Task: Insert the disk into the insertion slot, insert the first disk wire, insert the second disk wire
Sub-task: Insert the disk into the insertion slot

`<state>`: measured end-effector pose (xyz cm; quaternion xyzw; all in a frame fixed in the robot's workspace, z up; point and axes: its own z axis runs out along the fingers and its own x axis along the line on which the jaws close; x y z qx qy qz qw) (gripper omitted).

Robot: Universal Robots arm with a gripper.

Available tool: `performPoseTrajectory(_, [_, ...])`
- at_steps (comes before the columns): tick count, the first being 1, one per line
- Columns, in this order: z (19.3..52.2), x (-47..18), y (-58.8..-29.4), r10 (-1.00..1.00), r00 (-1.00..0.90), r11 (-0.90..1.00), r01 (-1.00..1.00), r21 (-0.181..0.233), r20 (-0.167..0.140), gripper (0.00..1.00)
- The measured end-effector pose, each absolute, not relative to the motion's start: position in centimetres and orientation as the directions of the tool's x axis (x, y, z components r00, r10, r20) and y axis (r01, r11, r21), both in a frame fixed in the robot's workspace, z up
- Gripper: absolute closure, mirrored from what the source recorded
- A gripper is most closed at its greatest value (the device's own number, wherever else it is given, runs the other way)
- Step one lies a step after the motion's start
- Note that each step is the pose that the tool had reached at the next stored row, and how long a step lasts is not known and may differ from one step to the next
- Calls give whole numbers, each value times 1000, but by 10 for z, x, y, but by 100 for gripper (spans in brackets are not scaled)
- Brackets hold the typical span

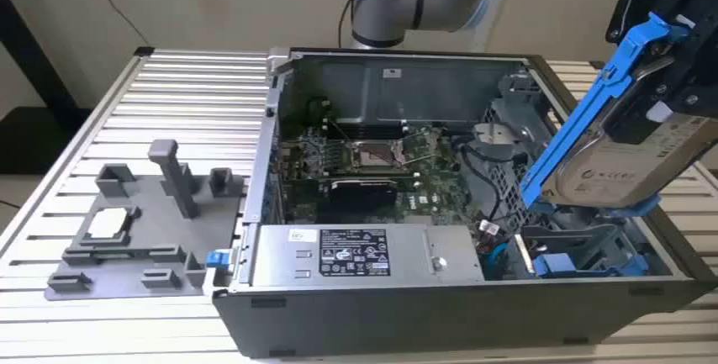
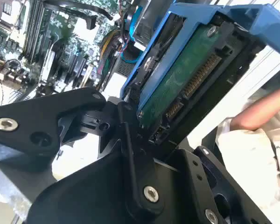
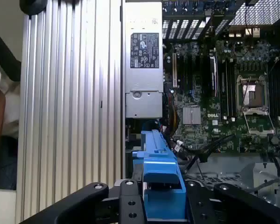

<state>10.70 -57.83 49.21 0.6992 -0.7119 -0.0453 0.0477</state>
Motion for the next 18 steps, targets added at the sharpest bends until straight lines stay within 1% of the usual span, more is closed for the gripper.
performPoseTrajectory(12, [492,107,-578,-1000,-18,18,-990,140,5,67])
performPoseTrajectory(14, [490,107,-578,-1000,-18,18,-991,134,5,67])
performPoseTrajectory(18, [486,107,-578,-1000,-18,18,-994,107,4,67])
